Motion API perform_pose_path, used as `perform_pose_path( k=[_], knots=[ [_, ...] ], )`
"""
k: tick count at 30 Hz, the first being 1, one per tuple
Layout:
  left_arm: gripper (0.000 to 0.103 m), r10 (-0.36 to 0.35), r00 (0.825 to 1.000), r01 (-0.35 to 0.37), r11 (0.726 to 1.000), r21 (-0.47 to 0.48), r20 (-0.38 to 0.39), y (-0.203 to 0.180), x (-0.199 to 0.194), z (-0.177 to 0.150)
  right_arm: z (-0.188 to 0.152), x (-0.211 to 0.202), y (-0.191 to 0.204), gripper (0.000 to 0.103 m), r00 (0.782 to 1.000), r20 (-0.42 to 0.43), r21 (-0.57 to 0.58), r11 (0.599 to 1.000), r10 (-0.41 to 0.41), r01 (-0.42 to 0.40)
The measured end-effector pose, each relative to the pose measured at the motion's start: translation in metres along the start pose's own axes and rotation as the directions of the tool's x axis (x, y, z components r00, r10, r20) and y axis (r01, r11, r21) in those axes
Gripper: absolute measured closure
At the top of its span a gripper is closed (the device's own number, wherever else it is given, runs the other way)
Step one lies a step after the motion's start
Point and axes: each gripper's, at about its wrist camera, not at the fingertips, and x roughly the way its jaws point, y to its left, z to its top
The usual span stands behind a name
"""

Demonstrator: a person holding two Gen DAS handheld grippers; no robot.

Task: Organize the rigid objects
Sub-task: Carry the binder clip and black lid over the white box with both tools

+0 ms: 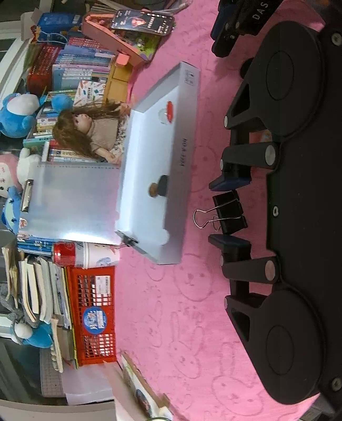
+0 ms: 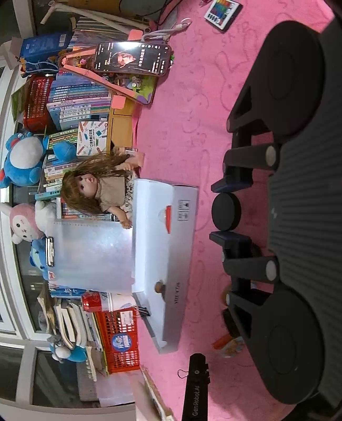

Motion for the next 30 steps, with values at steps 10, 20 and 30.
perform_pose_path(
  k=[10,20,30],
  knots=[
    [0.069,-0.071,0.997,0.071,0.997,0.001,0.000,0.003,0.012,0.050,0.041,0.021,-0.006,0.067,0.999,-0.016,0.045,0.998,0.036,-0.036],
    [0.069,-0.164,0.981,0.164,0.986,-0.011,-0.099,-0.008,0.063,0.106,0.093,0.065,-0.014,0.067,0.992,-0.088,0.097,0.992,0.086,-0.077],
    [0.069,-0.231,0.962,0.224,0.972,-0.064,-0.142,-0.015,0.127,0.144,0.128,0.131,-0.023,0.067,0.965,-0.223,0.207,0.974,0.140,-0.093]
  ],
)
